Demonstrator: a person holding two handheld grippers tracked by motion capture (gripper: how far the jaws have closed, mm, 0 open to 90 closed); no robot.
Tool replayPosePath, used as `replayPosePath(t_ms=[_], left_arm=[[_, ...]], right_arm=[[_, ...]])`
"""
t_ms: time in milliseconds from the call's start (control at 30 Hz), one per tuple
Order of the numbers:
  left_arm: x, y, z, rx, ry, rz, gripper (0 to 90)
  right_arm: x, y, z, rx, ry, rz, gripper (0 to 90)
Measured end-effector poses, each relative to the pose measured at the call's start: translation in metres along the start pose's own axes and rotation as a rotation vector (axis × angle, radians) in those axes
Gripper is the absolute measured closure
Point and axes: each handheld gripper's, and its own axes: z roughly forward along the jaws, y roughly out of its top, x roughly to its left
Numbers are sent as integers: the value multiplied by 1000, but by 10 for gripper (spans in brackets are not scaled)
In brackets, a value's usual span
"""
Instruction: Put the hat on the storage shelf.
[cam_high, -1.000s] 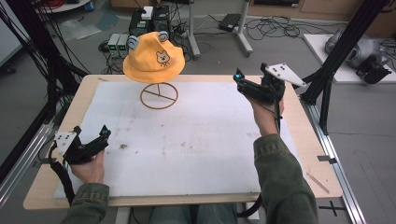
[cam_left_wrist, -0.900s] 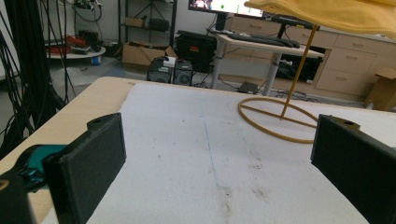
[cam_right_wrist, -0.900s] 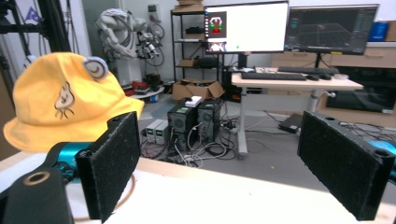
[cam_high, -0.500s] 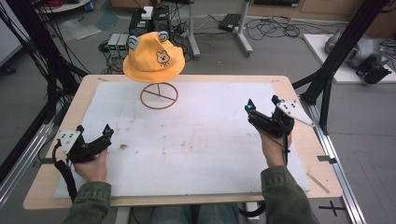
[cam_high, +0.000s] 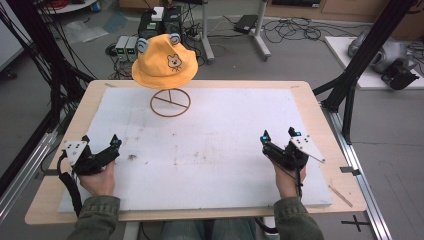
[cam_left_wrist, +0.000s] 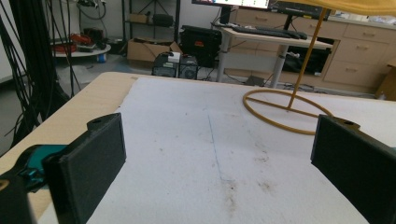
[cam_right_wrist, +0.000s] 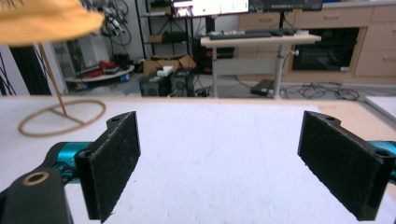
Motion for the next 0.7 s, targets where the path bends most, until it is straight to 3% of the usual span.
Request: replayPosePath(t_ms=[100, 167, 267, 700], left_arm=[[-2, -1, 0, 5, -4, 13, 36], [-3, -2, 1, 7, -7, 4, 36], [-1, -3, 1, 14, -2, -1, 36], [-1, -3, -1, 12, 0, 2, 36]], right_arm=[[1, -12, 2, 46, -28, 8, 122], [2, -11, 1, 22, -32, -18, 122], [1, -9, -1, 2, -26, -6, 122], [-1, -9, -2, -1, -22, 3, 123]])
